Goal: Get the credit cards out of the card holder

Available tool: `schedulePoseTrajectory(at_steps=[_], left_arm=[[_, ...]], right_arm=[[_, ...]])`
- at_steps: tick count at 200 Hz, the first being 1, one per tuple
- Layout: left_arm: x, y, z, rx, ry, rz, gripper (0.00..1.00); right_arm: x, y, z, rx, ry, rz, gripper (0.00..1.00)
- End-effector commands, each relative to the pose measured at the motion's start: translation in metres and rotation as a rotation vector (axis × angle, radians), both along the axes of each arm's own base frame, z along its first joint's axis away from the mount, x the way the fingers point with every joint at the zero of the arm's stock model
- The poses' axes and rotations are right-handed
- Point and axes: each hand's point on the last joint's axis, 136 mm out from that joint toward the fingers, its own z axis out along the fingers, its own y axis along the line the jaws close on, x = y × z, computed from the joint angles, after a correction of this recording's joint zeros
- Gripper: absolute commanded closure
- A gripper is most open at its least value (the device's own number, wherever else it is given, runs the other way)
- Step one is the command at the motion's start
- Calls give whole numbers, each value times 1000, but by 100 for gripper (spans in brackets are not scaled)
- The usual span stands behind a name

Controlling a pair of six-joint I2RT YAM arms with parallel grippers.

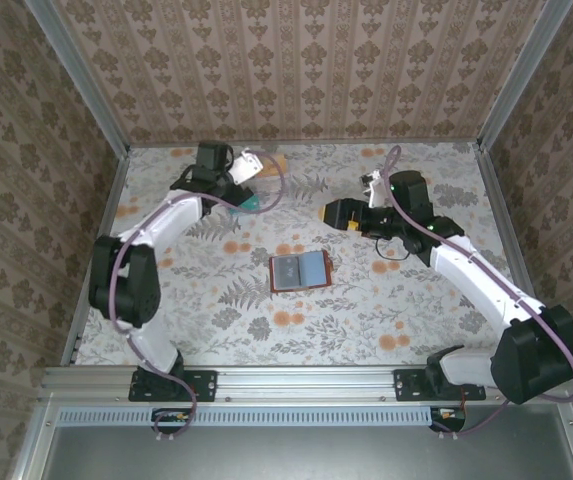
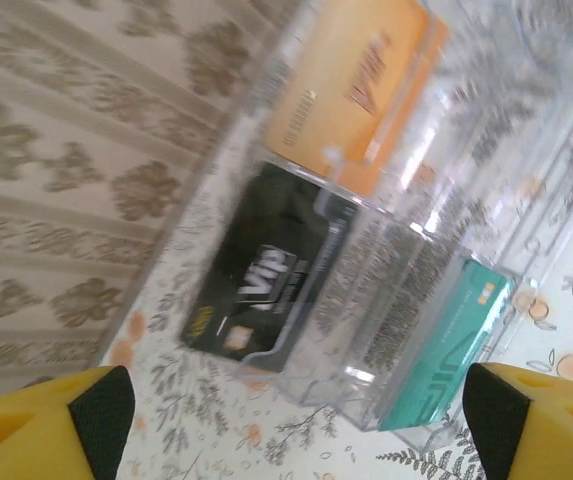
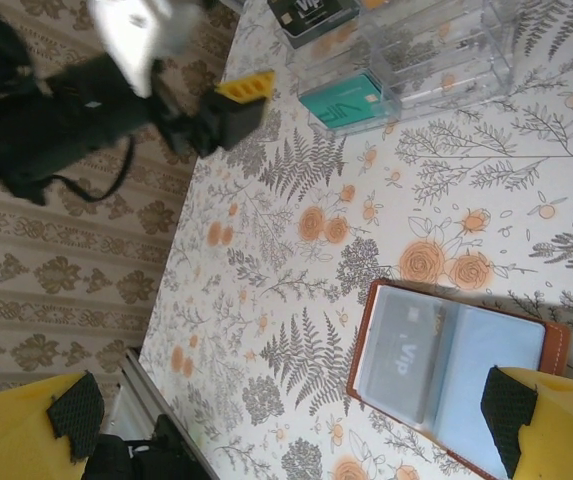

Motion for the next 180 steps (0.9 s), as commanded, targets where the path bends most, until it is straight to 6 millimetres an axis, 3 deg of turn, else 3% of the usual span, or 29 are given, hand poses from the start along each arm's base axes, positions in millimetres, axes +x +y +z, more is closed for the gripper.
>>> schedulePoseTrajectory(at_steps=[1, 41, 67, 68, 76, 113, 144, 161, 180], left_arm=[[-17, 14, 29, -181, -13, 148, 0], [-52, 49, 59, -408, -30, 408, 0], [-73, 73, 57, -583, 73, 605, 0], [-74, 73, 57, -585, 78, 608, 0], [-83, 75, 51, -634, 134, 639, 0], [-115, 62, 19, -810, 310, 642, 2], [-136, 45, -12, -971, 495, 719, 24], [-146, 28, -29, -1044, 614, 734, 46], [-157, 5, -44, -1086, 700, 723, 49]], right_arm=[[1, 8, -1, -51, -23, 20, 0], [-4, 26, -19, -112, -15, 56, 0], [-10, 40, -28, -141, -10, 90, 6], [-9, 41, -37, -152, 8, 92, 6], [-8, 44, -43, -168, 15, 94, 8], [-9, 53, -69, -229, 50, 91, 17], [-9, 56, -96, -287, 99, 85, 29], [-7, 52, -112, -330, 125, 62, 38], [-5, 45, -129, -376, 152, 35, 49]])
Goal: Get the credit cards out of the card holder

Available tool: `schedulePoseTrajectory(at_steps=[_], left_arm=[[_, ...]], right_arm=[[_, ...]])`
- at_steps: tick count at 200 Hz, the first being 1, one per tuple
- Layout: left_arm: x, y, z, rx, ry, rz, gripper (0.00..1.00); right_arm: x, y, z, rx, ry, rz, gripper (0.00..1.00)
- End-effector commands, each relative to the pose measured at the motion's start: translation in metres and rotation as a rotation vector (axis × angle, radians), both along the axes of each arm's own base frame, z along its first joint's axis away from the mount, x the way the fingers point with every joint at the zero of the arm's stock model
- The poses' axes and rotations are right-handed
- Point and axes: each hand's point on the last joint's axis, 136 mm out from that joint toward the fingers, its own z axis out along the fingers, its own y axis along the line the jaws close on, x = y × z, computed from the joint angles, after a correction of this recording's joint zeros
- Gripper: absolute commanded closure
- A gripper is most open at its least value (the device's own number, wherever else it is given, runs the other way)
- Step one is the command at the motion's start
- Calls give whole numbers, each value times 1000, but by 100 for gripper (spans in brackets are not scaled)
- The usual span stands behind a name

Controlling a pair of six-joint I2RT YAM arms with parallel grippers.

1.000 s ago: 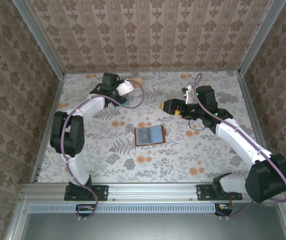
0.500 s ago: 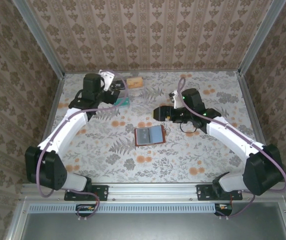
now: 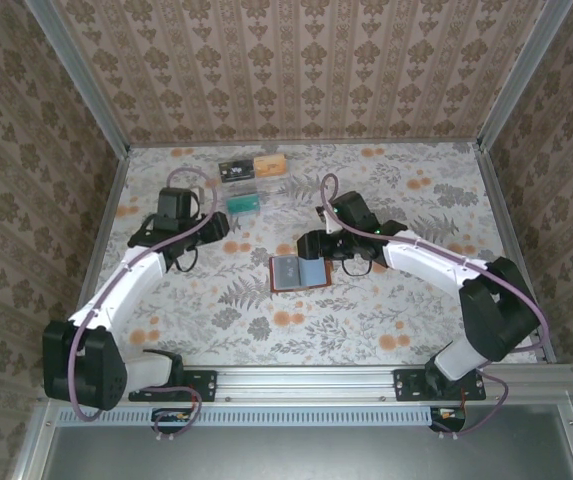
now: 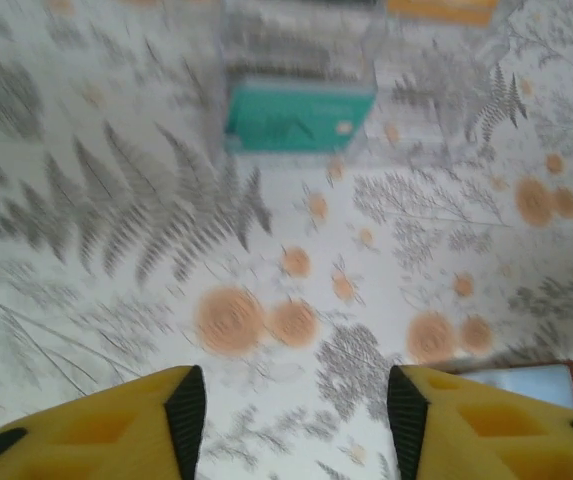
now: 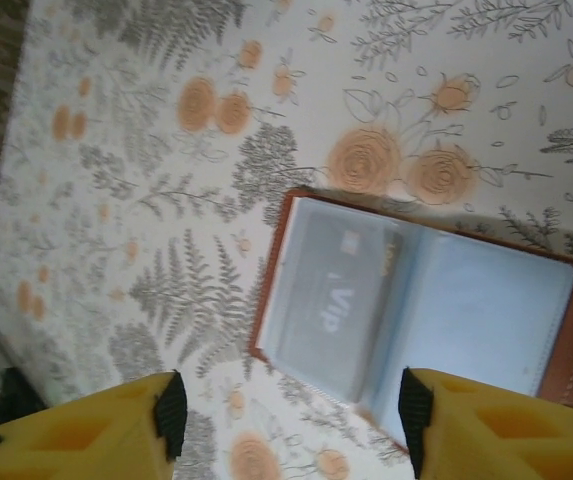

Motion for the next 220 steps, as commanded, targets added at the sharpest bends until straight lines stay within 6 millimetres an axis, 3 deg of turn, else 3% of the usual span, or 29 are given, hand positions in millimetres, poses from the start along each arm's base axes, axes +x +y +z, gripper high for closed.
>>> schedulePoseTrajectory(at_steps=[1, 48, 102, 161, 220], left_arm=[[-15, -39, -11, -206, 102, -4, 49], [-36, -92, -48, -256, 210, -73, 48], [-43, -135, -70, -265, 290, -155, 53], [-48, -151, -90, -265, 363, -192, 60], [-53, -159, -103, -265, 409, -225, 62]], right_arm=[[6, -12, -21, -97, 15, -48, 49], [2, -30, -63, -238, 74, -60, 67], [-4, -51, -91, -354, 105, -92, 72], [-14, -48, -111, -351, 158, -69, 81], [-16, -50, -115, -357, 170, -75, 83]])
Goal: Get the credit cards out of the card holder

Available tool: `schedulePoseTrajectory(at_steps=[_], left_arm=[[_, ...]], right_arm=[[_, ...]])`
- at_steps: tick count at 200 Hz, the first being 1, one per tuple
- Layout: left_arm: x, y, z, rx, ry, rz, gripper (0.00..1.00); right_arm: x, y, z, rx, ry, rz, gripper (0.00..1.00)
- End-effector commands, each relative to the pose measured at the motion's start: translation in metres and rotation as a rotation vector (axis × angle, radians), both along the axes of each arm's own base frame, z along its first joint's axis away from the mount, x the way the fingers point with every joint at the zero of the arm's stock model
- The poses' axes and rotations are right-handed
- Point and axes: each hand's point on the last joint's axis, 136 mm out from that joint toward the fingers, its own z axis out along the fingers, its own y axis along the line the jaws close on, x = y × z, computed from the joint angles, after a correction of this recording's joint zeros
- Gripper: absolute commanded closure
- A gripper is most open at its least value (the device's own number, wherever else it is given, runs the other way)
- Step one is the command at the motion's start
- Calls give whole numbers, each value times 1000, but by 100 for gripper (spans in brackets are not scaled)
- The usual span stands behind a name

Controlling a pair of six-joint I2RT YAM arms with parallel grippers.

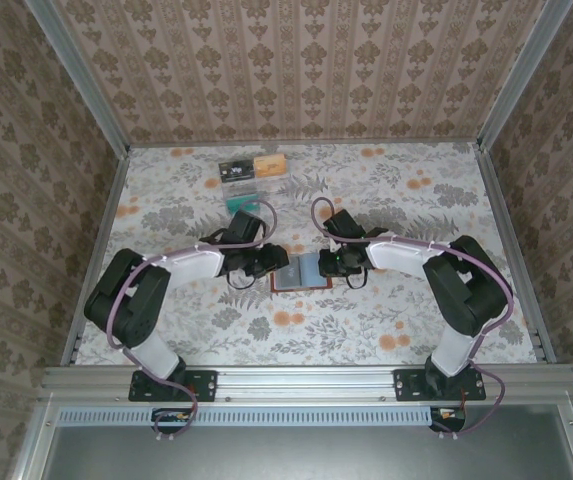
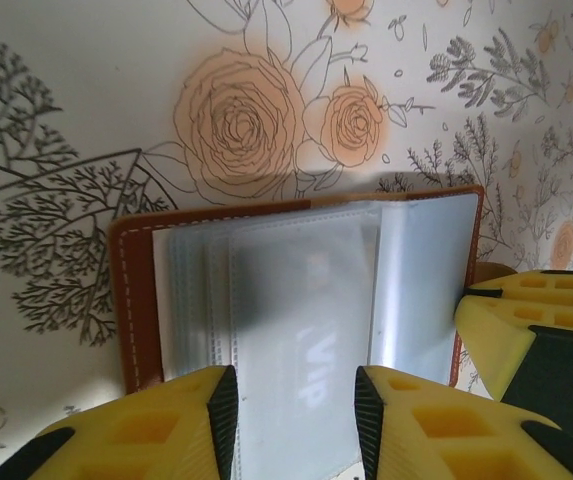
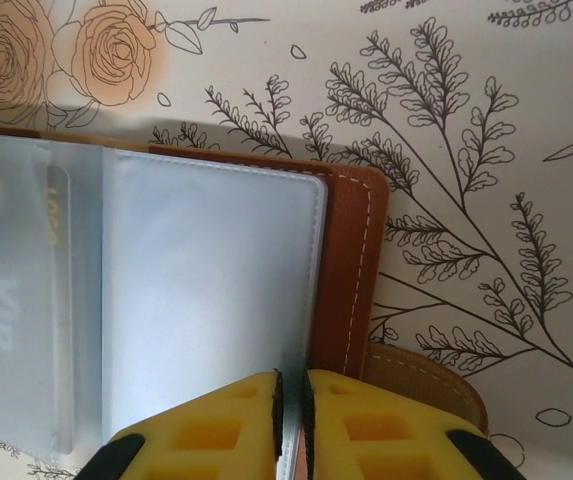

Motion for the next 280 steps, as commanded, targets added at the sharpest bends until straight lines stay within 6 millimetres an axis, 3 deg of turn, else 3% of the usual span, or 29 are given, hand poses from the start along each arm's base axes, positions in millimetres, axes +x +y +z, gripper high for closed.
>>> schedulePoseTrajectory(at_steps=[1, 89, 142, 189, 280], left_arm=[[2, -12, 6, -33, 1, -26, 62], [-1, 0, 1, 53, -6, -14, 62], [-5, -13, -5, 24, 19, -54, 62], [-6, -14, -7, 32, 32, -57, 61], [-9, -37, 1, -38, 19, -127, 40]], right_arm=[[-10, -6, -15, -42, 39, 1, 83], [-10, -6, -15, -38, 40, 0, 83], [-10, -4, -16, -30, 45, -1, 83], [-11, -4, -16, -28, 46, -1, 83], [-12, -3, -14, -23, 44, -3, 83]])
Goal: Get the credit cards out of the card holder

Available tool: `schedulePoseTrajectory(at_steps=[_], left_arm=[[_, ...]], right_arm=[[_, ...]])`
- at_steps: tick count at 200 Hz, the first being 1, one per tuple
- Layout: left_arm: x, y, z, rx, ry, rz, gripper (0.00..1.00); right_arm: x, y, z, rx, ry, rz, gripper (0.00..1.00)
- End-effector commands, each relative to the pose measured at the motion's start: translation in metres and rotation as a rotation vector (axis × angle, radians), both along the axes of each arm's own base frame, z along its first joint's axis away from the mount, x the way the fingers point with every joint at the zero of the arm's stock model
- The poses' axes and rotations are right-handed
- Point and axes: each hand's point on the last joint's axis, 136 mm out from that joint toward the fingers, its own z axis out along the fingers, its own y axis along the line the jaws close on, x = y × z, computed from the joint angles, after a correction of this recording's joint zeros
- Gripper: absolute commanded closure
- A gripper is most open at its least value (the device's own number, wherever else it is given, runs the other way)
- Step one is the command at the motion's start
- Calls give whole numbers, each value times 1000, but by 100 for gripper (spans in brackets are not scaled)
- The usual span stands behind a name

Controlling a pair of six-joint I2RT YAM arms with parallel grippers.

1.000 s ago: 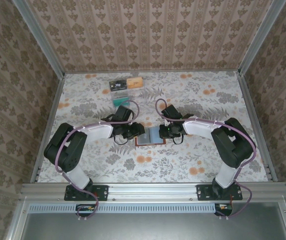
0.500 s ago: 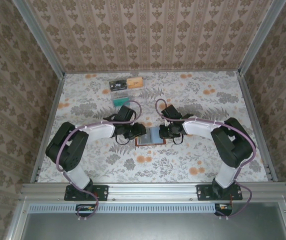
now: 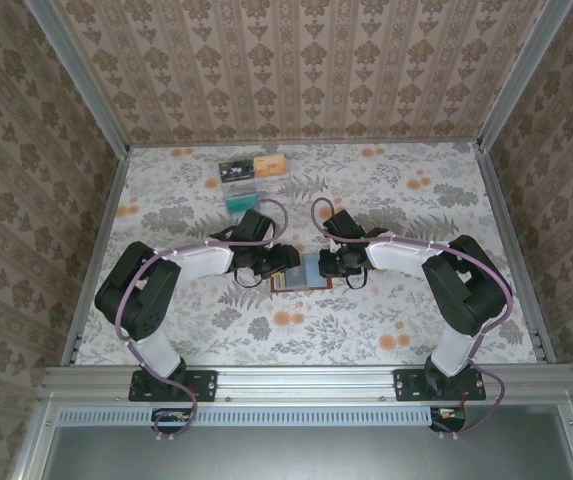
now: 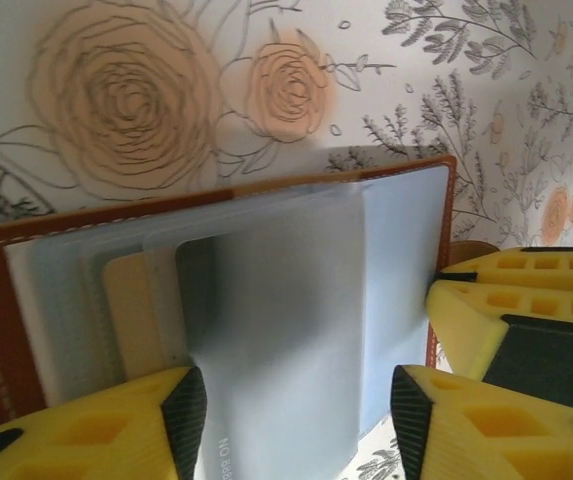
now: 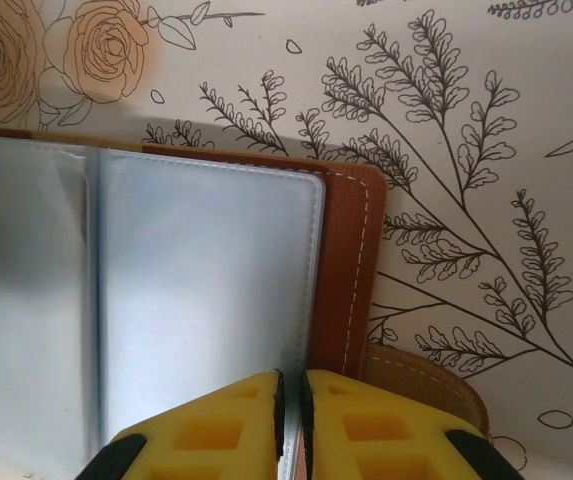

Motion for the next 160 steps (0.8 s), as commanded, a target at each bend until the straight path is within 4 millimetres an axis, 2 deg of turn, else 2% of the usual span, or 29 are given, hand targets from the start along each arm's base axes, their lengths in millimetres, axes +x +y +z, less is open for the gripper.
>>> schedulePoseTrajectory(at_steps=[1, 57, 72, 92, 118, 160], left_arm=[[-3, -12, 2, -24, 3, -46, 40], [-3, -25, 15, -81, -22, -81, 39], [-3, -29, 22, -97, -39, -96, 33], [-2, -34, 33, -112, -64, -112, 31], [-1, -45, 44, -139, -77, -143, 36], [-1, -63, 43, -170, -61, -178, 45]], right_arm=[[-12, -3, -13, -24, 41, 0, 83], [-13, -5, -13, -26, 40, -4, 83], [-13, -5, -12, -25, 38, -9, 79], [-11, -6, -10, -24, 30, -18, 74], [-6, -9, -2, -21, 6, -41, 72], [6, -27, 25, 6, -66, -121, 70]])
